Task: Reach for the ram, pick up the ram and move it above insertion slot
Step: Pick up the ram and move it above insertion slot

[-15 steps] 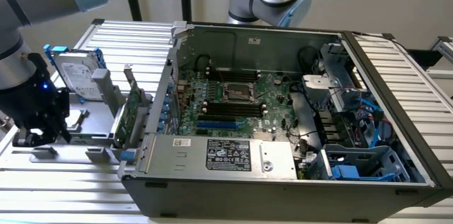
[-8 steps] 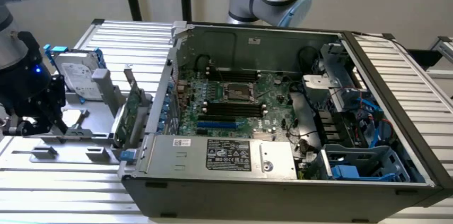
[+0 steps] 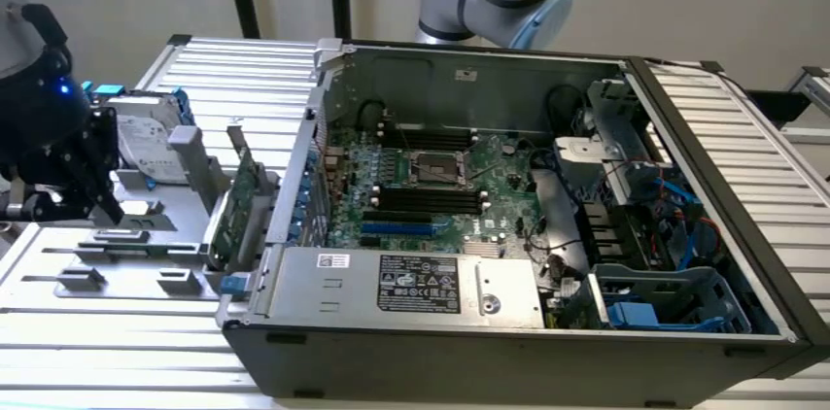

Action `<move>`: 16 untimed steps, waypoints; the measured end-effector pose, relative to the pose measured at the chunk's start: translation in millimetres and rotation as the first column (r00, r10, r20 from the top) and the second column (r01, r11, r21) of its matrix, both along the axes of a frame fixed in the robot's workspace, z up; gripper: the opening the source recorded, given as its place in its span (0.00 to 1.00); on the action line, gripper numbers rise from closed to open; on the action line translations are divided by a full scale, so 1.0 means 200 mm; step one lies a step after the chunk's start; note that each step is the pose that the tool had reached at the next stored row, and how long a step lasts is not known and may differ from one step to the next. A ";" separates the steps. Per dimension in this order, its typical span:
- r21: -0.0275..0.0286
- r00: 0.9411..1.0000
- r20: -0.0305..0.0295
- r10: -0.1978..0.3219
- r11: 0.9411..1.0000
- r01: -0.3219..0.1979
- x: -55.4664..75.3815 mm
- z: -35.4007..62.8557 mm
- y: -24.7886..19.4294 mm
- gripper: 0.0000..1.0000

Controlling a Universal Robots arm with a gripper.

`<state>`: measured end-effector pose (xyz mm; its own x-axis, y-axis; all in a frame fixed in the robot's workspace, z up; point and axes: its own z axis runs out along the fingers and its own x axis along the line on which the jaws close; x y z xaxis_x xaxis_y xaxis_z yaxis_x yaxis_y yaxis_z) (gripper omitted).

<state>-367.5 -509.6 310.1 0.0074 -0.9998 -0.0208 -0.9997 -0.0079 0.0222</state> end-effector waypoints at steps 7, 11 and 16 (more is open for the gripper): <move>0.010 1.000 0.000 0.009 1.000 -0.009 0.09 0.159 -0.002 0.13; 0.019 1.000 0.000 0.014 1.000 -0.014 0.15 0.249 -0.004 0.13; 0.028 1.000 0.000 0.019 0.999 -0.019 0.23 0.365 -0.004 0.13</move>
<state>-320.8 -510.5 383.0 0.0269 -0.9984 -0.0488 -0.9994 -0.0280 0.0220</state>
